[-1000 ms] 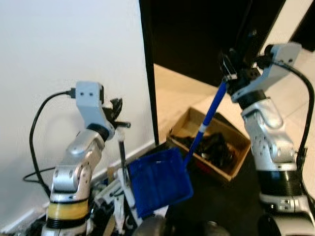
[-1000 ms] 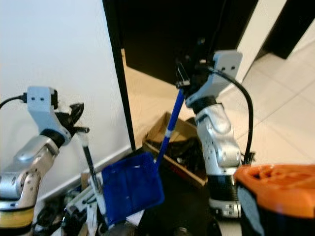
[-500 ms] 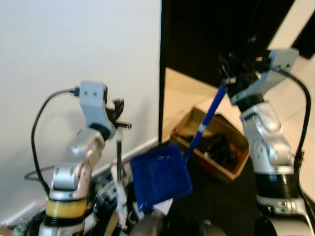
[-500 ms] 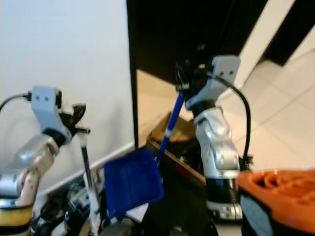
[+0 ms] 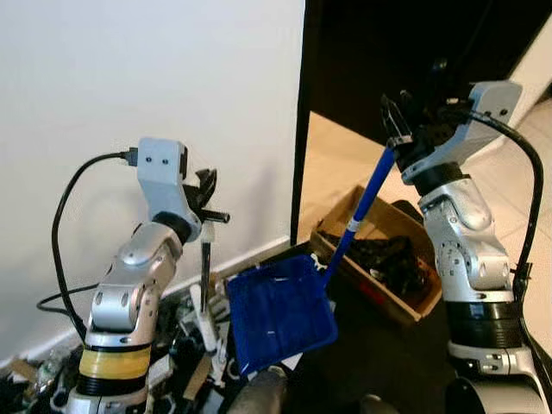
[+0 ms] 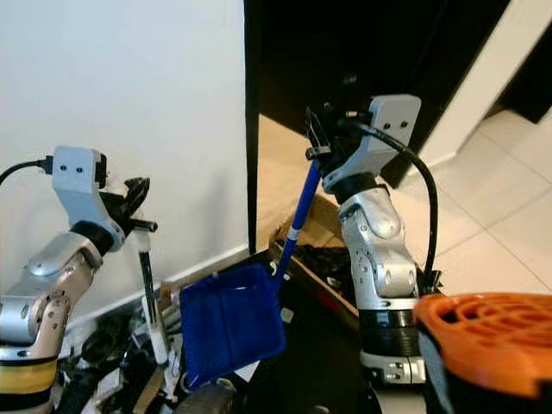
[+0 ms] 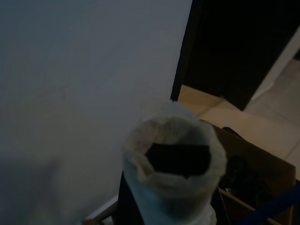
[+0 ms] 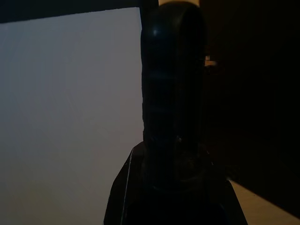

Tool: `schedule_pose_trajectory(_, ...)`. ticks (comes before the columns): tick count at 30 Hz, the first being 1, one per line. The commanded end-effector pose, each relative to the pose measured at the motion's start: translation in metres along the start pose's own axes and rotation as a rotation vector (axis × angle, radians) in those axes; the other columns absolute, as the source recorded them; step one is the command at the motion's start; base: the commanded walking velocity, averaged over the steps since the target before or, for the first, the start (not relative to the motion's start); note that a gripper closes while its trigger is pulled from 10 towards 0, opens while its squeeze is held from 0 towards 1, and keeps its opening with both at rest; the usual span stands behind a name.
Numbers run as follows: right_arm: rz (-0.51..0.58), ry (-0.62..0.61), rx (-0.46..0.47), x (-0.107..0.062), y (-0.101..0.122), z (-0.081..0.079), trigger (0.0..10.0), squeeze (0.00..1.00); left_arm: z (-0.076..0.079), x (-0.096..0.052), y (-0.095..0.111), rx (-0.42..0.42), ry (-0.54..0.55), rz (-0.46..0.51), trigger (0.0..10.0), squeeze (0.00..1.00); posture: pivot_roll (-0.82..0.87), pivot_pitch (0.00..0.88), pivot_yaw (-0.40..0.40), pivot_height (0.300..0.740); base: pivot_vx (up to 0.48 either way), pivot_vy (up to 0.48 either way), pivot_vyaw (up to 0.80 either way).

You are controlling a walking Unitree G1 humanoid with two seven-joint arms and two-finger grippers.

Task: Sweep floor

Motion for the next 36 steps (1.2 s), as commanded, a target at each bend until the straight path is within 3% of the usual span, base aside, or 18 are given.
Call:
schedule_pose_trajectory(1, 0.016, -0.011, 0.002, 0.0, 0.003, 0.004, 10.0, 0.0, 0.001, 0.0, 0.004, 0.03, -0.009, 0.014, 10.0, 0.0, 0.15, 0.087, 0.034, 0.74, 0.0, -0.424, 0.0)
schedule_pose_trajectory(17, -0.02, -0.008, 0.002, -0.004, -0.007, 0.003, 10.0, 0.0, 0.0, -0.002, 0.001, 0.026, 0.007, 0.002, 10.0, 0.0, 0.16, 0.098, 0.034, 0.74, 0.045, -0.069, 0.0)
schedule_pose_trajectory(30, -0.191, -0.076, -0.024, -0.031, -0.071, 0.013, 10.0, 0.0, -0.01, -0.007, -0.016, 0.037, 0.034, -0.031, 10.0, 0.0, 0.17, 0.12, 0.044, 0.74, 0.0, 0.0, 0.0)
schedule_pose_trajectory(36, -0.255, -0.109, -0.075, -0.033, -0.094, 0.018, 10.0, 0.0, -0.019, -0.01, -0.022, 0.06, 0.054, -0.055, 10.0, 0.0, 0.19, 0.136, 0.047, 0.74, 0.0, 0.0, 0.0)
Point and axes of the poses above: a point about 5 cm out from each wrist's last joint towards the gripper, its own x axis pointing out of the wrist towards the gripper, its own y axis along the axis of the wrist's last joint, z = x × y, the point moved 1 cm from there along x, pointing out of the wrist towards the gripper, and after that the axes turned 2 degrees about -x, right-handed, at the moved point
